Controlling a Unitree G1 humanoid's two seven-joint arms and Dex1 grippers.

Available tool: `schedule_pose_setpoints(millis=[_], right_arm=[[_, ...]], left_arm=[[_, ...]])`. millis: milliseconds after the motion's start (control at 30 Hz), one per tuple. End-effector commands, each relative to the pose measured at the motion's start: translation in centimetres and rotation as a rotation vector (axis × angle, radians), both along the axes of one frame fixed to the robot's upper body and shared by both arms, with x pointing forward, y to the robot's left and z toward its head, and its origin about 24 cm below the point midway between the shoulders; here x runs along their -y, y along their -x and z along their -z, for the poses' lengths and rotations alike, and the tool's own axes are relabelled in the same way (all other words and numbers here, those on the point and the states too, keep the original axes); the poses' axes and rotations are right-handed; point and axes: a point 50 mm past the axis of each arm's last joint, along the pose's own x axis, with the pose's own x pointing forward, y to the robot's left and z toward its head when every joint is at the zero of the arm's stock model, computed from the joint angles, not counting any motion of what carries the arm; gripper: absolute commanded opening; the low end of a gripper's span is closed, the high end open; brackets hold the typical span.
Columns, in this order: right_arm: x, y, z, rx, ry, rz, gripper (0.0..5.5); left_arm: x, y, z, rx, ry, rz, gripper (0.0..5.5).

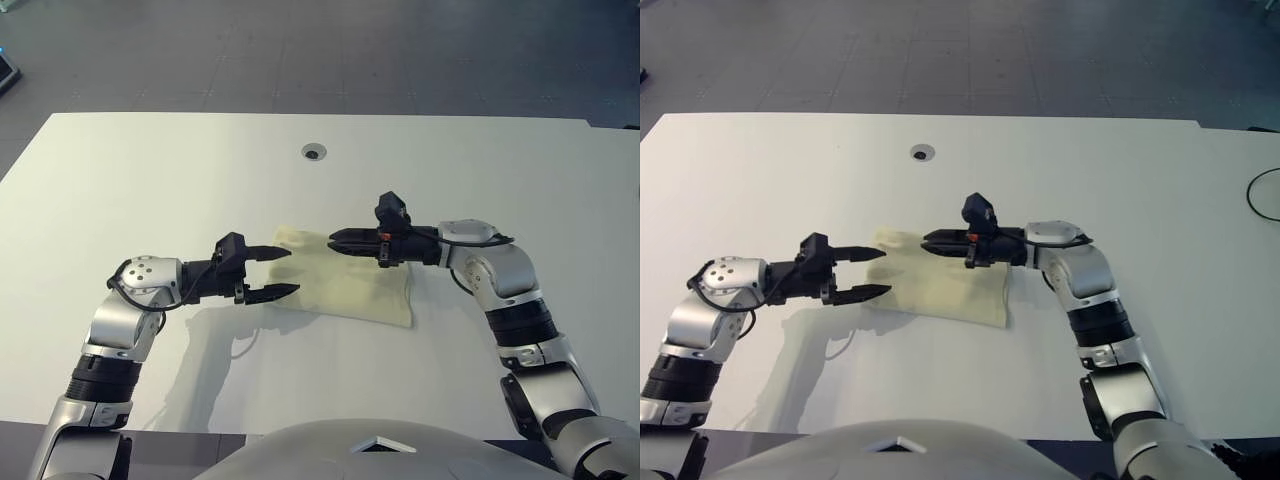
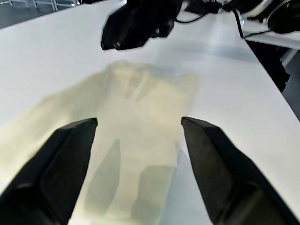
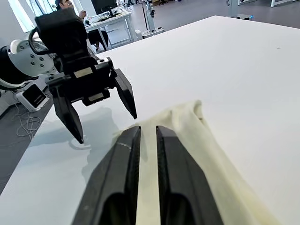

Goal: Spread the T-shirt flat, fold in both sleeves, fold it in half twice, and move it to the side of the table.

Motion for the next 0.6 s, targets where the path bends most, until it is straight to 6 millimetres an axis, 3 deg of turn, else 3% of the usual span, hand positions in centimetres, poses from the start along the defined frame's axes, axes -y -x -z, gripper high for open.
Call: schedule_pose_setpoints(millis=[33,267,467,600], right_arm=[[-1.9,-0.8,1.0,-0.052,0.000,-0.006,0.00],[-4.5,-3.5,3.8,-0.108,0.044,0.073,0.00],[-2.6,-5.6,5.8,-0.141,0.087,0.226,0.00],[-1.0,-5.7,6.9,-0.183,0.105,0.281,0.00]], left_arm=[[0.1,0.3,0.3,0.013,-0.031,0.022,2.50],[0.0,0.7,1.1,0.004,-0.066,0.023,1.21],[-0.4,0.2,4.6,-0.042,-0.236,0.018,0.15],[-1.0,-0.1,5.8,-0.092,-0.274,-0.012,0.04]])
